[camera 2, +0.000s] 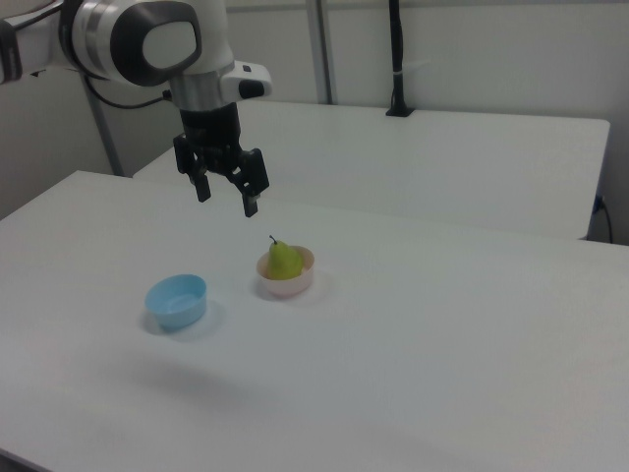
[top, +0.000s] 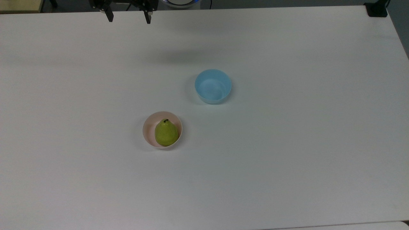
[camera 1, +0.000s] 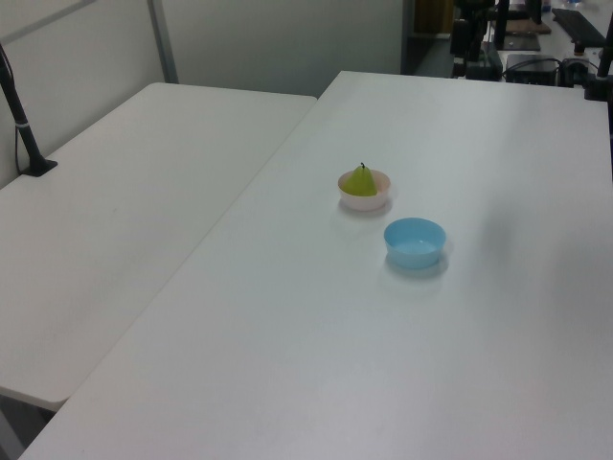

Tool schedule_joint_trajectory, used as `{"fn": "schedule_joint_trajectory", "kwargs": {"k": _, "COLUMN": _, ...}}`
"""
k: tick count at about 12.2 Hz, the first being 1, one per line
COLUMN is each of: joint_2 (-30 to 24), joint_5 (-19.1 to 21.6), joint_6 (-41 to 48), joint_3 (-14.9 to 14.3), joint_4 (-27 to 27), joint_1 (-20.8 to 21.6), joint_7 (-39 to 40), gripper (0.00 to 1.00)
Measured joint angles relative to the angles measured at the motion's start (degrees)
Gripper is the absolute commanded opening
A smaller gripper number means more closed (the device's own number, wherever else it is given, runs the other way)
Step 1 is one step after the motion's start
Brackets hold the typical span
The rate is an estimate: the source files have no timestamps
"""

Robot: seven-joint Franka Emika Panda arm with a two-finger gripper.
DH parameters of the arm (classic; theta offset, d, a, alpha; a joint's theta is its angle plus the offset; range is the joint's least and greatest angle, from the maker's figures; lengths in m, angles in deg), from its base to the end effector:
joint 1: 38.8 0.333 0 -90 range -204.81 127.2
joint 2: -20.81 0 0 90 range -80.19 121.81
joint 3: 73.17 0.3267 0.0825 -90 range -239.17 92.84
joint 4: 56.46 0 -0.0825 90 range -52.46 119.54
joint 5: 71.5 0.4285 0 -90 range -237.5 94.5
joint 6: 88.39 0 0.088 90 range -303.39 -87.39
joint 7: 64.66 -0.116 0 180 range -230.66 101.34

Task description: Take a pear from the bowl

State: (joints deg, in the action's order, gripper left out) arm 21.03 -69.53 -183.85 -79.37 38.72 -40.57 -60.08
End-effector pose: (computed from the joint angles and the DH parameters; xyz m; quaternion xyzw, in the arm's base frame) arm 0.6009 -0.0803 0.5854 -0.9994 0.0312 -0.0024 0.0167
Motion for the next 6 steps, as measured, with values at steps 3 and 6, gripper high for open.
{"fn": "schedule_joint_trajectory", "kwargs": {"k": 3, "joint_2": -0.18, "joint_5": 0.00, "joint_6": 0.45, "joint_3": -0.05, "joint_4": -0.56, "joint_1": -0.84, "joint_7": 0.00, "gripper": 1.00}}
{"fn": "schedule_joint_trajectory", "kwargs": {"k": 6, "joint_2": -0.18, "joint_5": 0.00, "joint_6": 0.49, "joint_3": -0.05, "joint_4": -0.60, "joint_1": -1.08, "joint_7": 0.00, "gripper": 1.00}}
